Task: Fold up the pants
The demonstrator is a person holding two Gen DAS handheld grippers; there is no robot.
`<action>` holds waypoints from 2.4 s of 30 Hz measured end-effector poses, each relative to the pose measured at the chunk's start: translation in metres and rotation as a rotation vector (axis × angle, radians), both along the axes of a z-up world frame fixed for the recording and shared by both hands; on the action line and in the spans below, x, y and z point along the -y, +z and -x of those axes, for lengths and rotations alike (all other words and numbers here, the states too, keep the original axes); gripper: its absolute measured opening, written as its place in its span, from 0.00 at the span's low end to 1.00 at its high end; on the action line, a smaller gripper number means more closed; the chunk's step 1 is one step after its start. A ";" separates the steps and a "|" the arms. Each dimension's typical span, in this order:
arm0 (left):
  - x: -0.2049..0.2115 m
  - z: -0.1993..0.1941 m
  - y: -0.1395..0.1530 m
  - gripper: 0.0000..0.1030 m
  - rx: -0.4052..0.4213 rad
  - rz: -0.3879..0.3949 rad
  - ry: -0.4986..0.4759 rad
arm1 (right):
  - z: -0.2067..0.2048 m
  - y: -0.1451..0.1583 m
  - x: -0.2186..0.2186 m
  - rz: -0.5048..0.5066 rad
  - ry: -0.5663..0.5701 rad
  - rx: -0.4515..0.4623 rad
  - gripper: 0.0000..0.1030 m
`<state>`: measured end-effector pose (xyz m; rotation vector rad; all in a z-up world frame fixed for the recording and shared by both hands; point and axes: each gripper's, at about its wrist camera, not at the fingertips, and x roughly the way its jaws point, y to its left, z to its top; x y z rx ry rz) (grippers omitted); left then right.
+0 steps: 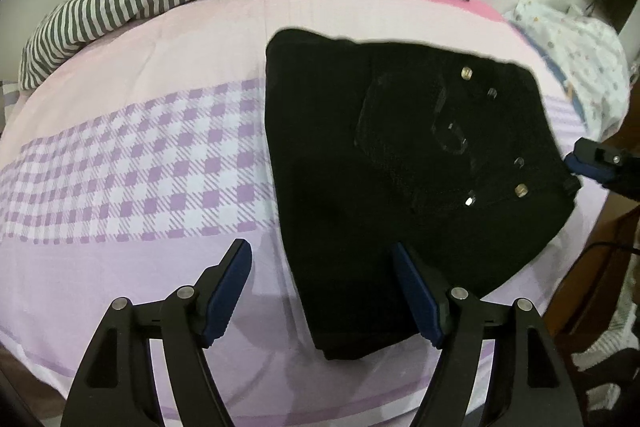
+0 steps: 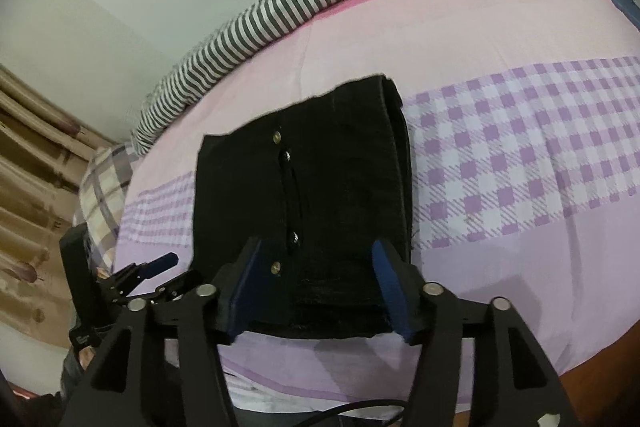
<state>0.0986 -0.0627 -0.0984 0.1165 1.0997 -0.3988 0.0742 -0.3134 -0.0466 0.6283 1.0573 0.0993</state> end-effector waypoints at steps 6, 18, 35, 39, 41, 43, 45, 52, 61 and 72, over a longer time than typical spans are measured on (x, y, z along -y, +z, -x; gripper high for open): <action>-0.025 -0.022 0.005 0.72 -0.070 0.150 0.038 | -0.002 -0.013 0.032 -0.105 -0.026 -0.035 0.64; -0.043 -0.070 -0.020 0.72 -0.264 0.352 0.126 | -0.016 -0.052 0.056 -0.256 0.005 -0.089 0.66; -0.016 -0.105 -0.027 0.72 -0.282 0.425 0.003 | -0.054 -0.072 0.033 -0.377 0.142 -0.063 0.67; -0.016 -0.109 -0.028 0.73 -0.293 0.475 -0.021 | -0.064 -0.073 0.026 -0.387 0.173 -0.061 0.69; -0.018 -0.112 -0.030 0.73 -0.303 0.516 -0.017 | -0.067 -0.073 0.022 -0.385 0.186 -0.056 0.69; -0.020 -0.114 -0.030 0.73 -0.304 0.528 -0.022 | -0.069 -0.073 0.022 -0.387 0.181 -0.061 0.69; -0.018 -0.111 -0.029 0.72 -0.286 0.509 -0.026 | -0.067 -0.072 0.024 -0.378 0.170 -0.064 0.66; -0.011 -0.096 -0.026 0.42 -0.201 0.352 0.015 | -0.055 -0.074 0.028 -0.329 0.074 -0.087 0.37; 0.016 -0.090 -0.012 0.17 -0.143 0.259 0.031 | -0.055 -0.048 0.009 -0.285 0.032 -0.062 0.27; 0.004 -0.080 0.013 0.12 -0.102 0.342 0.011 | -0.061 -0.010 -0.022 -0.278 0.052 0.000 0.25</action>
